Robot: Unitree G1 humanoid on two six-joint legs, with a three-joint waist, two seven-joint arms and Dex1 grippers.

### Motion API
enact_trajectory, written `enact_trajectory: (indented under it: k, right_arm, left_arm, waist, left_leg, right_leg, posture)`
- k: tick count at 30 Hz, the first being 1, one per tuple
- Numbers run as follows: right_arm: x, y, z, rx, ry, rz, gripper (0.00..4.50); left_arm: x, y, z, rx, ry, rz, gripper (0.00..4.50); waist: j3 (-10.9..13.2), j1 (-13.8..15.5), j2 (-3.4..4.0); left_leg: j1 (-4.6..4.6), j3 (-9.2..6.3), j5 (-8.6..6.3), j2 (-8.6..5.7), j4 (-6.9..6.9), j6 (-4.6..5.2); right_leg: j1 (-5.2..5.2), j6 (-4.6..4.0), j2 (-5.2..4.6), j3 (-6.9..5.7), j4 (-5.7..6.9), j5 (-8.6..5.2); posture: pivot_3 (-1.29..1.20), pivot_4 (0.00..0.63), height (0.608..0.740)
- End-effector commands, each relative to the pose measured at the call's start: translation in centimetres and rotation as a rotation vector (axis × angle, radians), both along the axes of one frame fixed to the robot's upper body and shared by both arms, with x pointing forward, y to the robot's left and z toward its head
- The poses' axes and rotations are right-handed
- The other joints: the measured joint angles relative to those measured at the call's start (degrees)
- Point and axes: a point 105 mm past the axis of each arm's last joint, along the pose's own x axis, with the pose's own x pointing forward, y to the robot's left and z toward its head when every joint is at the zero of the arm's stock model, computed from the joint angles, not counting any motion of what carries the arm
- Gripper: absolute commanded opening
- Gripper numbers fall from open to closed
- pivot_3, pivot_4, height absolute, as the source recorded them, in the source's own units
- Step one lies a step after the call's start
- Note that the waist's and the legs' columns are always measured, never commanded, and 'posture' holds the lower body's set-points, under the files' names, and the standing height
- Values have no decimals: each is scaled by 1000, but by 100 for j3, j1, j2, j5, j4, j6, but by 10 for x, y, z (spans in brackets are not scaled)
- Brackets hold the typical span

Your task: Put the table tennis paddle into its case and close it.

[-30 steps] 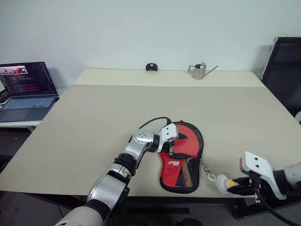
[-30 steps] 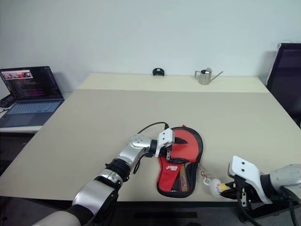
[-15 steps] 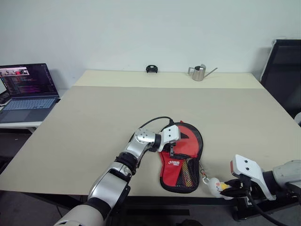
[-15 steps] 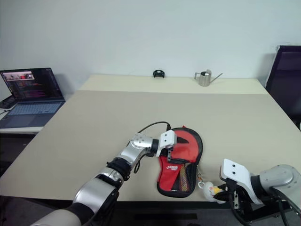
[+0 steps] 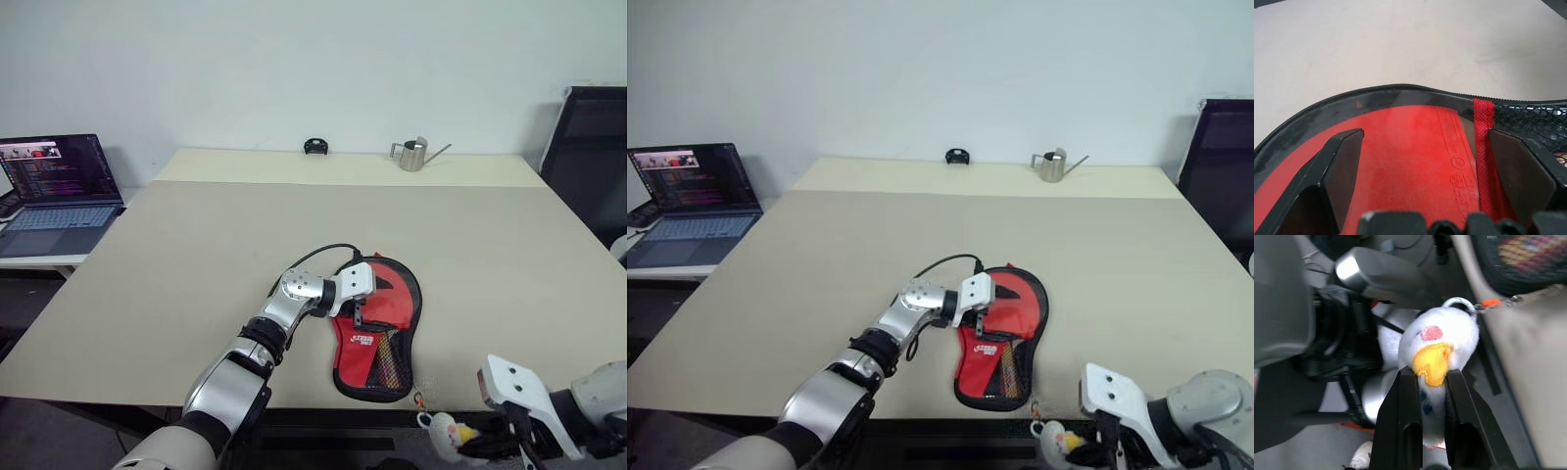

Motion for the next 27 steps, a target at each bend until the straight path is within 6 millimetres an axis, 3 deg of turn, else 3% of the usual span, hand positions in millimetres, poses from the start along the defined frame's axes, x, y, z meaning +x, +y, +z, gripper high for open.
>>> enact_trajectory:
  k: [1,10,18,27]
  right_arm:
    - [-22,16,8,46,36,103,178]
    - [-33,30,-5,64,67,150,177]
    - [-18,33,-5,44,31,125,176]
    - [-18,29,0,52,45,84,3207]
  left_arm:
    - [-11,10,-38,144,70,-8,4433]
    - [-10,7,-36,138,65,-2,4433]
    - [-9,8,-37,136,62,6,4433]
    - [-9,7,-36,131,60,10,4433]
  waist:
    - [-2,0,-5]
    - [-14,-2,-22]
    - [-20,-3,-17]
    - [-21,-4,-19]
  left_leg:
    - [0,-1,0,0,0,0]
    - [-1,-8,-5,4,-4,-9]
    - [-3,-20,-6,12,-7,-11]
    - [-7,-18,-7,13,-8,-11]
  right_leg:
    - [2,0,0,-1,-2,0]
    - [7,3,0,-8,-18,-2]
    - [19,9,1,-24,-61,0]
    - [20,13,-2,-20,-69,3]
  posture:
    - [0,150,740]
    - [0,150,740]
    - [0,150,740]
    - [0,150,740]
